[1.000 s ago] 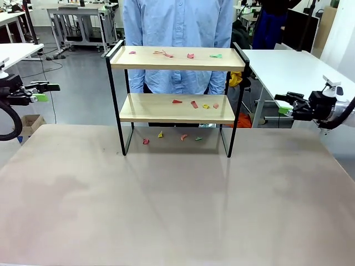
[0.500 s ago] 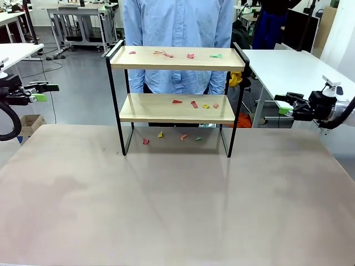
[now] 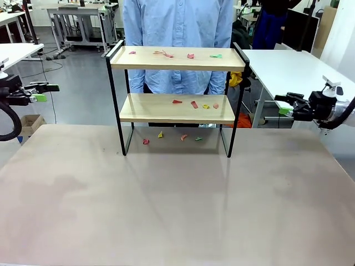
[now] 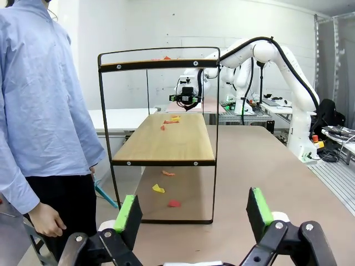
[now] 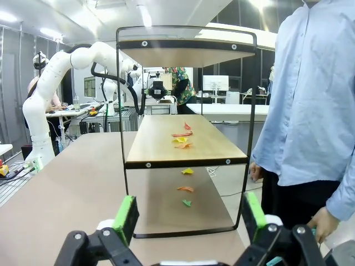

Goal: Clean the shelf.
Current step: Pick up the Duster handed by the human.

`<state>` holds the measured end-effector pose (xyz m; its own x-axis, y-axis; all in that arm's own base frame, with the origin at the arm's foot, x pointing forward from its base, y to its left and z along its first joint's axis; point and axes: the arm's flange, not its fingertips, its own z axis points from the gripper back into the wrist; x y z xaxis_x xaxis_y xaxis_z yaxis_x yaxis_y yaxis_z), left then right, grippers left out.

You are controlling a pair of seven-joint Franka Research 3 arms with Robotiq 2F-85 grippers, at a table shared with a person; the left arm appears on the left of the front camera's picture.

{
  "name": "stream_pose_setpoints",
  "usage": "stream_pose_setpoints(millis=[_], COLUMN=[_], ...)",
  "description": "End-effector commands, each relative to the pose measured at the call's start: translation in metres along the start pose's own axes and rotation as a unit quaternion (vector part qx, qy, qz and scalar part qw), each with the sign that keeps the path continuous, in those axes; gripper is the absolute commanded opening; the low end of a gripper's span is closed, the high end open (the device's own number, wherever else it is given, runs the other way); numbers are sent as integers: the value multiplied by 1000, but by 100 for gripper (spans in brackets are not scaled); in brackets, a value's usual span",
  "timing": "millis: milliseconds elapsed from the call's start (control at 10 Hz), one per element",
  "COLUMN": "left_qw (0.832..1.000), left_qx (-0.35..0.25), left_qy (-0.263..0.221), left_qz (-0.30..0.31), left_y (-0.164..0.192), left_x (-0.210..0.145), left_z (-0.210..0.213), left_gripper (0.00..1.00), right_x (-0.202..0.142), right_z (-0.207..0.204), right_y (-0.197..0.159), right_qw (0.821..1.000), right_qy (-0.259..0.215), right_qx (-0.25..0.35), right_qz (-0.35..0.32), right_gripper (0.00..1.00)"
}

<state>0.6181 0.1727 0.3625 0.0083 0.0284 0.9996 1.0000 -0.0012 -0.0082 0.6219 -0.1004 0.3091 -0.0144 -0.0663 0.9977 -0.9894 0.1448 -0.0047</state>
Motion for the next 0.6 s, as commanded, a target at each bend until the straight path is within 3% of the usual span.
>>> stream_pose_setpoints(millis=[0, 500], left_qw=[1000, 1000], left_qx=[0, 0], left_qy=[0, 0], left_qz=[-5, -5], left_y=[0, 0], left_x=[3, 3], left_z=[0, 0], left_gripper=[100, 100], right_x=[2, 2], right_z=[-1, -1], right_y=[-1, -1], right_qw=[1000, 1000], right_qy=[-3, -3], right_qx=[-2, -2], right_qz=[2, 2], right_gripper=[100, 100])
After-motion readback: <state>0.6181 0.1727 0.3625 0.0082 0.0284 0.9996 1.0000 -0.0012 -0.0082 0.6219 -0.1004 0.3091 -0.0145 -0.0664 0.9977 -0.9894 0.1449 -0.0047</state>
